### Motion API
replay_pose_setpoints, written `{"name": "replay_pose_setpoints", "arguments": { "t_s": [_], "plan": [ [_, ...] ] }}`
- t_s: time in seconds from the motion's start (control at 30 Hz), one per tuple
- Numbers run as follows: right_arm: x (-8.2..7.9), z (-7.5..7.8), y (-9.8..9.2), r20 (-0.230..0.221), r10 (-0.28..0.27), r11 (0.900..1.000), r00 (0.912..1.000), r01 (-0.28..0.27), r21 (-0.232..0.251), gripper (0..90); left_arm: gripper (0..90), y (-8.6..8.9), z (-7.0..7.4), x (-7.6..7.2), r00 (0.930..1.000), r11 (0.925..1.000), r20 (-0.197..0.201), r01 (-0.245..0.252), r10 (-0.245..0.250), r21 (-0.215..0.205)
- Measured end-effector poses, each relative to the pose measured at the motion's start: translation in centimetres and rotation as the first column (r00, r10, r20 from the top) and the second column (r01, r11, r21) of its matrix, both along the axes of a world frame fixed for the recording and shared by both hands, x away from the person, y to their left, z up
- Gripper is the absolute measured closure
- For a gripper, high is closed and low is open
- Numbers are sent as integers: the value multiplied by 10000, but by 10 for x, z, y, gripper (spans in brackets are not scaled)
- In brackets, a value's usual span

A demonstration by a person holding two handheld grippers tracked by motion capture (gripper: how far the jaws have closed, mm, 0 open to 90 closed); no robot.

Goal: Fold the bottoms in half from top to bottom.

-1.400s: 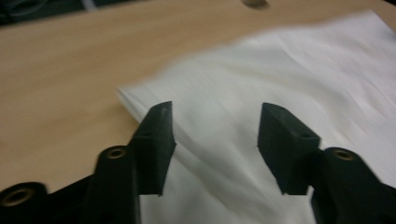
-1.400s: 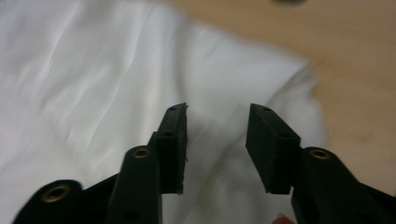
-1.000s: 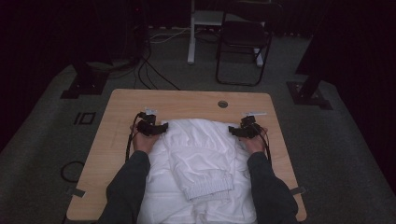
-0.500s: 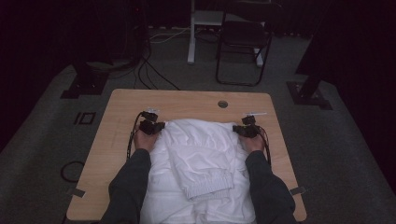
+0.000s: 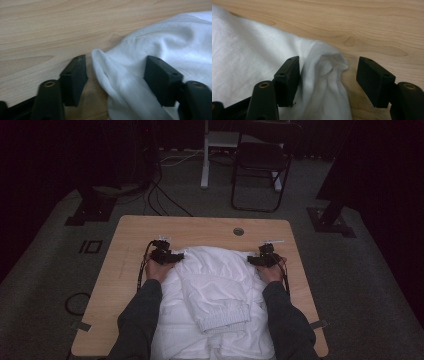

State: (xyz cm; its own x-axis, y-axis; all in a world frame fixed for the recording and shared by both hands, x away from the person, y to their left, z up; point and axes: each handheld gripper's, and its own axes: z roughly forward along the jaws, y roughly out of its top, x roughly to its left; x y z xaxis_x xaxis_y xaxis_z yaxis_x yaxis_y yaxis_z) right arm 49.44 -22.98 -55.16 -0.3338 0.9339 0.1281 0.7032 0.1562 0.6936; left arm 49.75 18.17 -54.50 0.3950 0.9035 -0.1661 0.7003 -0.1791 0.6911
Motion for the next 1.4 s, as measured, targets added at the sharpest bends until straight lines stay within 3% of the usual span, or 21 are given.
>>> {"name": "replay_pose_setpoints", "arguments": {
  "t_s": [0.07,0.1,0.13,0.2,0.3,0.33,0.37,0.43,0.47,0.5,0.57,0.63,0.7,0.83,0.87,1.0,1.07,1.23,1.3,1.33,1.4],
  "plan": [
    [0,0,1,-7,36,10000,10000,-36,-36,399,420,-2,1,0,9998,9998,-117,186,-185,63],
    [-1,1,4,-27,444,9989,9990,-443,182,624,645,-4,2,-1,9984,9986,-232,514,-511,89],
    [-1,1,4,-27,444,9989,9990,-443,182,624,733,-4,2,-1,9984,9986,-232,514,-511,89],
    [-2,3,8,-162,821,9965,9965,-818,166,782,805,-4,5,-3,9982,9981,-170,571,-567,221],
    [-3,11,8,137,830,9965,9965,-832,124,828,842,1,20,-8,9982,9989,381,464,-464,11],
    [-4,22,4,609,836,9956,9946,-860,368,830,849,9,38,-13,9948,9974,968,367,-305,-627],
    [-4,22,4,609,836,9956,9946,-860,368,830,850,9,38,-13,9948,9974,968,367,-305,-627],
    [-4,44,-4,1321,657,9915,9891,-796,1030,830,851,17,56,-16,9891,9916,1459,360,-176,-1242],
    [-5,54,-7,1802,574,9881,9819,-817,1302,829,851,20,68,-18,9837,9910,1791,365,-129,-1288],
    [-5,54,-7,1802,574,9881,9819,-817,1302,829,851,22,76,-19,9790,9898,2035,400,-114,-1367],
    [-8,71,-11,2447,422,9829,9687,-843,1640,829,851,25,96,-22,9659,9858,2587,534,-105,-1591],
    [-10,82,-12,2868,471,9834,9568,-948,1550,827,851,27,107,-24,9575,9868,2874,689,-243,-1464],
    [-15,87,-11,3011,983,9832,9485,-1393,1178,824,850,27,110,-27,9557,9881,2913,836,-428,-1288],
    [-25,85,-14,3000,1284,9781,9453,-1708,1194,824,850,31,106,-44,9523,9858,2915,1269,-899,-1104],
    [-36,84,-17,3104,1552,9735,9379,-1987,1136,824,850,32,106,-49,9511,9847,2918,1375,-1010,-1074],
    [-56,82,-20,3130,1977,9670,9290,-2371,928,821,850,37,107,-77,9409,9785,2979,1919,-1613,-762],
    [-80,79,-24,3164,2253,9615,9215,-2628,806,821,860,39,107,-92,9380,9765,2975,2057,-1778,-649],
    [-106,68,-27,2936,2484,9541,9231,-2855,905,821,861,42,103,-126,9328,9677,2766,2499,-2312,-341],
    [-124,57,-25,2740,2756,9524,9214,-3003,522,821,869,36,95,-135,9307,9621,2488,2718,-2682,205],
    [-127,55,-24,2666,2768,9530,9232,-2992,467,821,871,29,86,-141,9299,9536,2114,2924,-3010,716],
    [-131,50,-24,2550,2772,9546,9264,-2957,366,821,871,26,81,-142,9299,9497,1953,2980,-3116,960]
  ]
}}
